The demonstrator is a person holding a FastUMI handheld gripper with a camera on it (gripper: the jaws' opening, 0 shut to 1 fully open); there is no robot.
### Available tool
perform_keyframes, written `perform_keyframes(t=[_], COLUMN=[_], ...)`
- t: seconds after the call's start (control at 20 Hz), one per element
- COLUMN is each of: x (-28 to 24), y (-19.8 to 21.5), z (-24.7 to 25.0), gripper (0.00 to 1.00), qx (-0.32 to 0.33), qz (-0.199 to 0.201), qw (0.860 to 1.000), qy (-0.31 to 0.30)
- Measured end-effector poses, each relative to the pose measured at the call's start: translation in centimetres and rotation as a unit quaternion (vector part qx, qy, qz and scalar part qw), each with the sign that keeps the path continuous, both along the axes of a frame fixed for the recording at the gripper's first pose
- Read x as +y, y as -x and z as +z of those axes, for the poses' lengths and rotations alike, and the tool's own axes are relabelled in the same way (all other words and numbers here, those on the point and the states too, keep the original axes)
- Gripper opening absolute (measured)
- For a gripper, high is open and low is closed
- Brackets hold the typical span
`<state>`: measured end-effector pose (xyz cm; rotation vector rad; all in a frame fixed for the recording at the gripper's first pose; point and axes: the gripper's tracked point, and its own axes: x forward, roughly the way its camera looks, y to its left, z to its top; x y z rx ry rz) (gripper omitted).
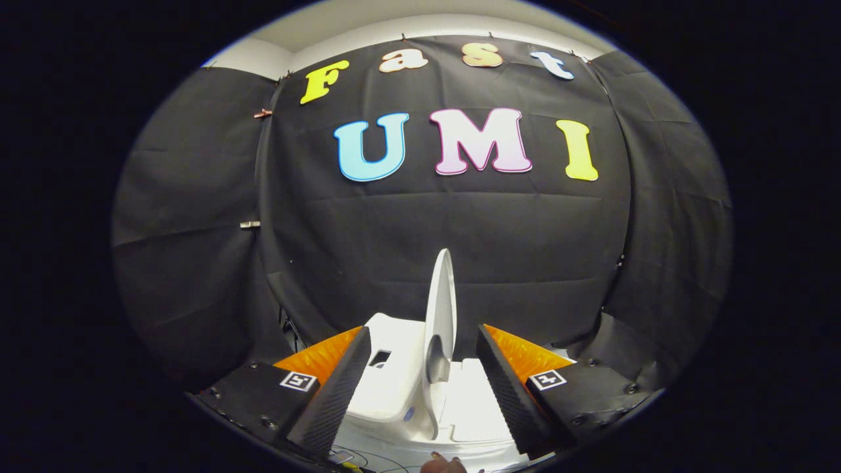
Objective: Open the toilet lid.
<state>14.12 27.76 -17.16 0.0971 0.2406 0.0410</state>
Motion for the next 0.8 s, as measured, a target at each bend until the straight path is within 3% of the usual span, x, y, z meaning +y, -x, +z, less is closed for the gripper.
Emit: perform_keyframes(t=[0.4, 0.8], x=[-5.0, -13.8], y=[3.7, 8.7], z=[6.0, 12.1], gripper=[1.00, 0.99], qx=[-0.035, -0.083], qz=[-0.001, -0.020], qw=[0.999, 0.996], qy=[-0.021, 0.006])
